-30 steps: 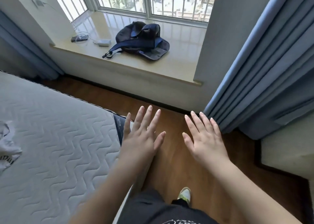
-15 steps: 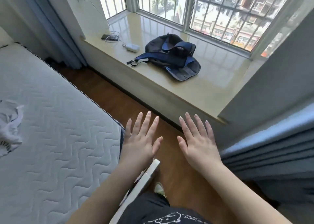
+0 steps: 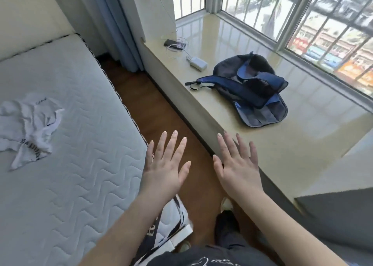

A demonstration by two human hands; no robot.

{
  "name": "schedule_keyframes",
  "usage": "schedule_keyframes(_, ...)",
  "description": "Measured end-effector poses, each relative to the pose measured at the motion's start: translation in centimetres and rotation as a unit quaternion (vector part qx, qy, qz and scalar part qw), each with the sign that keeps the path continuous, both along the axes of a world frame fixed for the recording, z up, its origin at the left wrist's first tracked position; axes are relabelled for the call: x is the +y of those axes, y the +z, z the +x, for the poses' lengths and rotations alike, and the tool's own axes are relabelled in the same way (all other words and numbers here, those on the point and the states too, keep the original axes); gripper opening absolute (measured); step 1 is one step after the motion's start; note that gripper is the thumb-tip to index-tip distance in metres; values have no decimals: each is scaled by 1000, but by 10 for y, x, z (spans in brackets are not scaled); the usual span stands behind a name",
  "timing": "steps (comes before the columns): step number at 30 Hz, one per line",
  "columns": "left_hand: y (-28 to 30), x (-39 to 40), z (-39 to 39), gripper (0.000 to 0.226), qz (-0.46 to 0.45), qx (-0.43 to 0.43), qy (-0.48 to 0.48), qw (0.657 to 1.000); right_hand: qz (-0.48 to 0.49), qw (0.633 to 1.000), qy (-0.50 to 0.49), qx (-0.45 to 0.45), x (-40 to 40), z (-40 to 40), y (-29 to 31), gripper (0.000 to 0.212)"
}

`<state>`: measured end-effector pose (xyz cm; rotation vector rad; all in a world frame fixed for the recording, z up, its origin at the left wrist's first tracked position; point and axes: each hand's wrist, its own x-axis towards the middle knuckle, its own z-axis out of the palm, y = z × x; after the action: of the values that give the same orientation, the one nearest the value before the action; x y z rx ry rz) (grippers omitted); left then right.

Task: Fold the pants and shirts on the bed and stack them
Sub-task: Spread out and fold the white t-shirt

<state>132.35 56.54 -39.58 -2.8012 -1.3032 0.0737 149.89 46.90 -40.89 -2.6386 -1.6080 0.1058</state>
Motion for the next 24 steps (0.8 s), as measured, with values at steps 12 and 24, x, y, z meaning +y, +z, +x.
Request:
schedule_keyframes(12,9,77,99,66,-2,1,168,986,26,982,185,33,145,130,19,59)
schedule_keyframes(24,11,130,79,64,8,0,290,957,56,946,316,55,256,113,25,59)
